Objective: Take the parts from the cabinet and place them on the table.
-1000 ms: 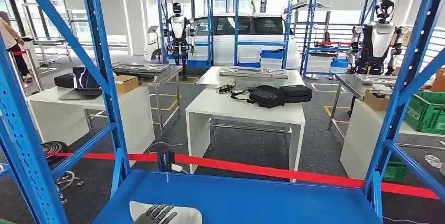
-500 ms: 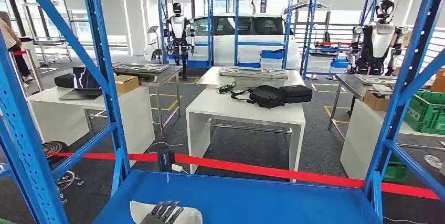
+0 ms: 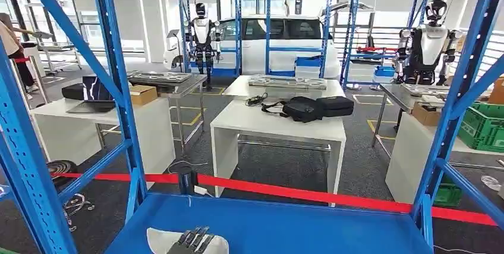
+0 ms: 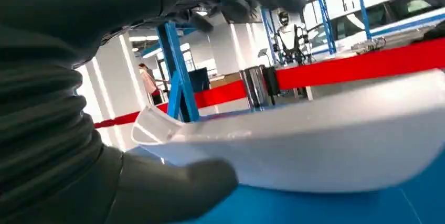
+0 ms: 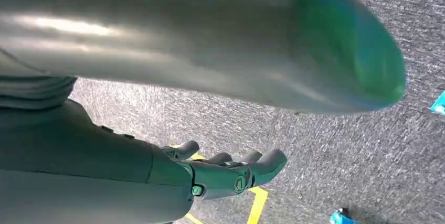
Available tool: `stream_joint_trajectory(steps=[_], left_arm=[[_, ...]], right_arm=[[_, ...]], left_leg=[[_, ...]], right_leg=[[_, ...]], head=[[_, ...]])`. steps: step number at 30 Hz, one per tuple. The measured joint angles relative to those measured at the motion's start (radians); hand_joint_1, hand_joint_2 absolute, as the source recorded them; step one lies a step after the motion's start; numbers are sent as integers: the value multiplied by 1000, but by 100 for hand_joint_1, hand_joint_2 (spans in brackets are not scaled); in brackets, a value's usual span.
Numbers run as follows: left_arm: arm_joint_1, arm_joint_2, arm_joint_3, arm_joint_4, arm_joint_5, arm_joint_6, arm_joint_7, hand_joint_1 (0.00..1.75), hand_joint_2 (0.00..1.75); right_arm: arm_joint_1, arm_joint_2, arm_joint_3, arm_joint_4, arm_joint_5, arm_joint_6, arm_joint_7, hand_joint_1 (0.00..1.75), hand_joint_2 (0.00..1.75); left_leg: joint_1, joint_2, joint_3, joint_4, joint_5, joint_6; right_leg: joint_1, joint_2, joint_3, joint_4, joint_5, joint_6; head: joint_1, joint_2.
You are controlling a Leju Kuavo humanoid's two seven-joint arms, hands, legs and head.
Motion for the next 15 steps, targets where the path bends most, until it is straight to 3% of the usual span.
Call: stream_joint_trajectory(steps=[15], left_arm=[[8,-5,17,16,12,-18,15,175,175]], right_arm=[[11,3,-7,0,-2,0,-5,0,0]], left_leg=[[0,0,0,0,0,0]], right_leg=[[0,0,0,0,0,0]], head=[[0,0]])
